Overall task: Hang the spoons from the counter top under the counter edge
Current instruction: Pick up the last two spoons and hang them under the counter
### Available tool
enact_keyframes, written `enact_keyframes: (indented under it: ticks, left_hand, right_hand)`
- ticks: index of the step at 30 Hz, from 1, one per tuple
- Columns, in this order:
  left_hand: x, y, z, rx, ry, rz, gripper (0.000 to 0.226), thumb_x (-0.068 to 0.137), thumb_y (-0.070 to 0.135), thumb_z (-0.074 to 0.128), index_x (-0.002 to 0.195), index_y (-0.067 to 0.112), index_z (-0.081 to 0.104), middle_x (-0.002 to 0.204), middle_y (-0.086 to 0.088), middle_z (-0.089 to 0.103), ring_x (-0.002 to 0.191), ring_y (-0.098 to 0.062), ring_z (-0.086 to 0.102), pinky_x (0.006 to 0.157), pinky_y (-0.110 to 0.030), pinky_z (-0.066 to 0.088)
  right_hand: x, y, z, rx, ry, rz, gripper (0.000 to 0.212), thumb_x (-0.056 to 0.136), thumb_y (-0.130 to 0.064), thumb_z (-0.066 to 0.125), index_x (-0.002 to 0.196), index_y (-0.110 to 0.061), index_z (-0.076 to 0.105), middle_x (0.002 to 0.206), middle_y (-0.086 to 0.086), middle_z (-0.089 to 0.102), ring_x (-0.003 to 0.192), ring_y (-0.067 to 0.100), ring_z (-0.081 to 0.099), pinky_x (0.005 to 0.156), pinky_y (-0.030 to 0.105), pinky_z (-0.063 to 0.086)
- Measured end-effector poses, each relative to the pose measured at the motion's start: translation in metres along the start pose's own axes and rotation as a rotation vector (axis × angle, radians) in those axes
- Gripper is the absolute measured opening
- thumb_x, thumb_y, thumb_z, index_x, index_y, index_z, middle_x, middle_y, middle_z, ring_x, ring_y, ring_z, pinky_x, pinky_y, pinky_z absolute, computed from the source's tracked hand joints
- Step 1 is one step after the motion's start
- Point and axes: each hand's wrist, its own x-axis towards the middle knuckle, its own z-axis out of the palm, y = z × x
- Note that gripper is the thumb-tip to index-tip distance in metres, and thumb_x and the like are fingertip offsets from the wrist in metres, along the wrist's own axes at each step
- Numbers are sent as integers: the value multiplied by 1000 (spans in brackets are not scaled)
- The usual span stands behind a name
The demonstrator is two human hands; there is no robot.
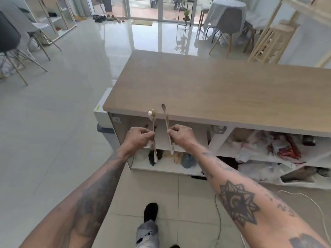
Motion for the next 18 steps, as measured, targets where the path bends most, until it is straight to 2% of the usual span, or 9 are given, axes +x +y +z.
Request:
enact_keyframes:
  ticks: [4, 7, 9, 11, 14, 16, 18]
  left_hand:
    - [3, -57, 5, -15, -41, -123, 12, 87, 20, 73, 86, 10, 80, 78, -3, 74, 67, -10, 60, 60, -23, 45]
    - [18, -99, 8, 21, -56, -214, 15, 88, 18, 72, 84, 5, 79, 79, -7, 74, 64, -11, 57, 64, -27, 46]
    - [37, -125, 11, 33, -50, -267, 18, 88, 18, 73, 84, 1, 78, 74, -6, 72, 59, -9, 54, 62, -24, 45]
    - [56, -141, 15, 43, -51, -295, 15, 88, 19, 73, 87, 5, 77, 73, -3, 71, 56, -6, 54, 56, -19, 43]
    - [101, -162, 22, 91, -56, -300, 14, 88, 19, 73, 83, 7, 76, 72, 0, 69, 56, -8, 55, 54, -19, 44]
    - [137, -174, 26, 88, -33, -322, 21, 86, 18, 73, 84, -3, 76, 75, -5, 70, 63, -18, 57, 63, -28, 49]
    - [179, -182, 32, 90, 18, -332, 28, 82, 15, 71, 87, -12, 75, 77, -13, 68, 67, -22, 54, 65, -32, 46]
  right_hand:
    - [6, 38, 41, 21, -63, 100, 20, 94, -31, 62, 102, -18, 75, 103, 7, 74, 99, 26, 71, 92, 43, 59]
    - [24, 68, 71, 0, -112, 160, 21, 93, -32, 61, 97, -17, 75, 100, 8, 75, 99, 27, 71, 92, 42, 58]
    - [44, 87, 93, -16, -125, 196, 16, 93, -30, 62, 89, -20, 74, 96, 7, 77, 95, 25, 72, 88, 36, 59]
    - [63, 101, 109, -12, -145, 228, 13, 93, -25, 63, 85, -21, 73, 95, 6, 76, 90, 23, 72, 87, 34, 59]
    - [106, 120, 135, -9, -211, 260, 23, 94, -22, 59, 71, -23, 62, 98, 10, 74, 95, 28, 69, 94, 43, 56]
    - [138, 129, 150, -24, -222, 275, 23, 94, -23, 59, 71, -19, 64, 100, 18, 76, 98, 34, 70, 95, 48, 54]
    - [174, 133, 162, -38, -205, 300, 22, 92, -21, 60, 72, -15, 68, 98, 20, 77, 98, 38, 72, 95, 49, 55]
